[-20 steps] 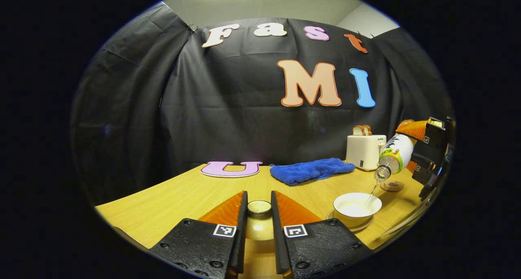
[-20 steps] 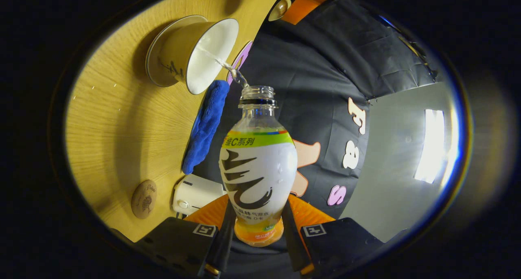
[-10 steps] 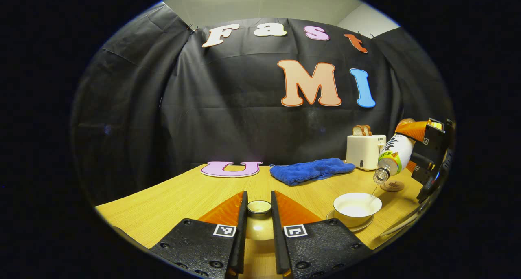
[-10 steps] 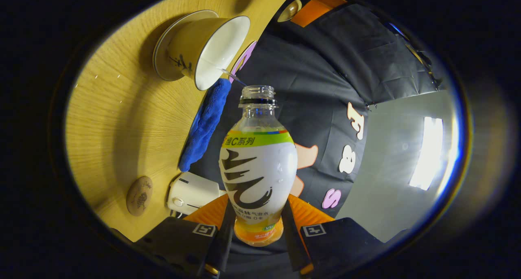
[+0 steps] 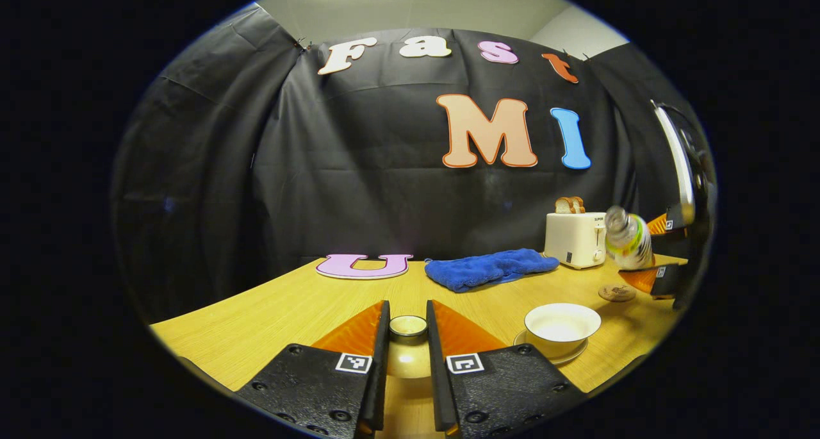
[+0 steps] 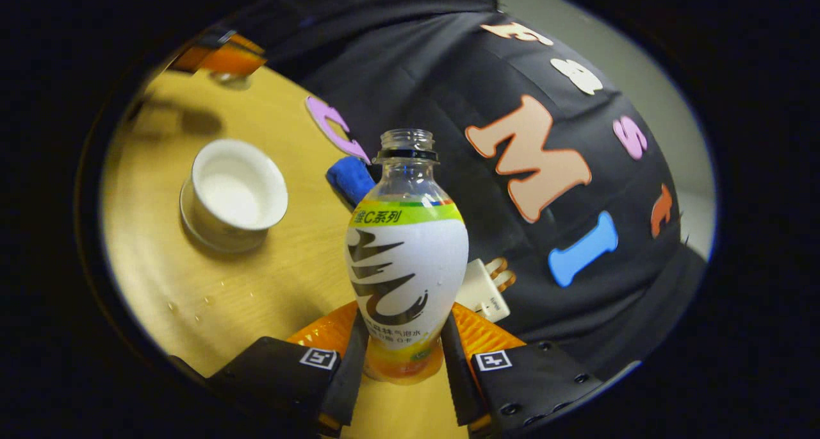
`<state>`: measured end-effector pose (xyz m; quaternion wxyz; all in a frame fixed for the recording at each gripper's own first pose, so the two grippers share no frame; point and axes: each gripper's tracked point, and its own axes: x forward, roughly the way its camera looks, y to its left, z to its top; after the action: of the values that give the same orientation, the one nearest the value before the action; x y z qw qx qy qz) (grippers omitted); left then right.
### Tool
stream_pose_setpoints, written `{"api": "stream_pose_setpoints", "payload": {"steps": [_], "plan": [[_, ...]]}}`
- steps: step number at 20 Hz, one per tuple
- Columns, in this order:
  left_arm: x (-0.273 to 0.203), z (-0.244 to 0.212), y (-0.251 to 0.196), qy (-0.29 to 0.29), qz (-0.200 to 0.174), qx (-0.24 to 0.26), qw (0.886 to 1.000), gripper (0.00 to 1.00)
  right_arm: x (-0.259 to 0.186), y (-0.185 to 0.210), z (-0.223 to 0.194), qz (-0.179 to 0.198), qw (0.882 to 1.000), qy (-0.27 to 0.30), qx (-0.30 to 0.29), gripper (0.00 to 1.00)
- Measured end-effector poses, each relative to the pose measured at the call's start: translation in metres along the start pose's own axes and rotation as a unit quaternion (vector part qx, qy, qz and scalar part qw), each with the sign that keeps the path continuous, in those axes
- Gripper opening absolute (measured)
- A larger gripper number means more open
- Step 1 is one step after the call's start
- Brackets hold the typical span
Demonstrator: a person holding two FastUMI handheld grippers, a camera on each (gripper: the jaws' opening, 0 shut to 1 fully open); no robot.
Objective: Open the teacup lid with one hand, grasp the water bottle and pour water into the teacup with the other hand; after pouring, place the water bottle on the coaster and then close the teacup lid.
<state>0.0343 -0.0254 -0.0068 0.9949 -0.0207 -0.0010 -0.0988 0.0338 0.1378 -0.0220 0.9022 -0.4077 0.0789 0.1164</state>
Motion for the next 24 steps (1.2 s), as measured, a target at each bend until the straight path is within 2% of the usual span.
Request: {"api": "stream_pose_setpoints", "payload": {"steps": [1,3,4,5,8,10,11,20,24], "plan": [[0.000,0.000,0.000,0.000,0.000,0.000,1.000,0.28,-0.004,0.001,0.002,0.005,0.998,0.005,0.059,0.64],[0.000,0.000,0.001,0.000,0.000,0.000,1.000,0.28,-0.009,0.006,0.009,0.019,0.985,-0.001,0.172,0.66],[0.000,0.000,0.001,0.000,0.000,0.000,1.000,0.28,-0.011,0.005,0.014,0.025,0.974,-0.010,0.223,0.60],[0.000,0.000,0.001,0.000,0.000,0.000,1.000,0.28,-0.013,0.003,0.018,0.028,0.962,-0.023,0.269,0.63],[0.000,0.000,0.001,0.000,0.000,0.000,1.000,0.28,-0.022,-0.004,0.031,0.024,0.921,-0.071,0.382,0.63],[0.000,0.000,0.001,0.000,0.000,0.000,1.000,0.28,-0.018,0.002,0.027,0.018,0.900,-0.070,0.430,0.64],[0.000,0.000,0.001,0.000,0.000,0.000,1.000,0.28,-0.015,0.009,0.026,0.018,0.894,-0.063,0.443,0.63],[0.000,0.000,0.001,0.000,-0.002,0.000,1.000,0.28,-0.024,0.008,0.024,0.007,0.881,-0.006,0.474,0.63],[0.000,0.000,0.001,0.000,-0.004,0.000,1.000,0.28,-0.022,0.008,0.020,0.010,0.885,-0.002,0.465,0.64]]}}
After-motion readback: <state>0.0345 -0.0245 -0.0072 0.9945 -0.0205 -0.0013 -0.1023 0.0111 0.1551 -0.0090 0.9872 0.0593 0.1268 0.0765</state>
